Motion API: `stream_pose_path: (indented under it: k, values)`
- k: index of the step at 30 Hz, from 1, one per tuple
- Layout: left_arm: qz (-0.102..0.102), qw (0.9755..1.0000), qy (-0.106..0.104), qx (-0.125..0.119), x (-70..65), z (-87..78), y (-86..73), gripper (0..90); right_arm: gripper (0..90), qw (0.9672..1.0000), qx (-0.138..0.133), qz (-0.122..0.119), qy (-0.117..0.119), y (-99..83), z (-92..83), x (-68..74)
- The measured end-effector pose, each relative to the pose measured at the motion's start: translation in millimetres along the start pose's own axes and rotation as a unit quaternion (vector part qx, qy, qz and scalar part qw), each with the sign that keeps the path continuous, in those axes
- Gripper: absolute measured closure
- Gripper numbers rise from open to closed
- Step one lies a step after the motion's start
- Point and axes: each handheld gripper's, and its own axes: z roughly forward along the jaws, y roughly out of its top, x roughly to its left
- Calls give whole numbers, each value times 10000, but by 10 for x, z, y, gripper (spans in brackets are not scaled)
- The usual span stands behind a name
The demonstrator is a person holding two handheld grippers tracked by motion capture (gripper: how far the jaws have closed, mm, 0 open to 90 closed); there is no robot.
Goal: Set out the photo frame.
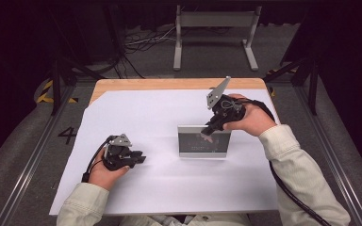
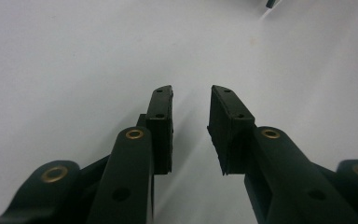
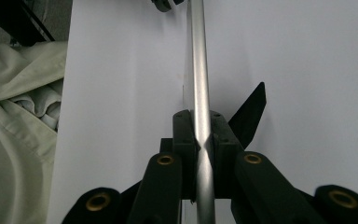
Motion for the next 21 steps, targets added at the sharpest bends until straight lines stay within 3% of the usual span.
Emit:
stream_pose_path:
  k: [10,15,21]
  values:
    - [-21,10000,18,-22,1,-22,-33,706,842,9996,100,-160,222,13,97,-68]
    - [-16,10000,3,-19,-1,-17,-30,706,841,9996,75,-117,236,-22,94,-90]
    - [-5,10000,-8,0,-5,0,-24,704,823,9994,57,-331,109,-52,93,-105]
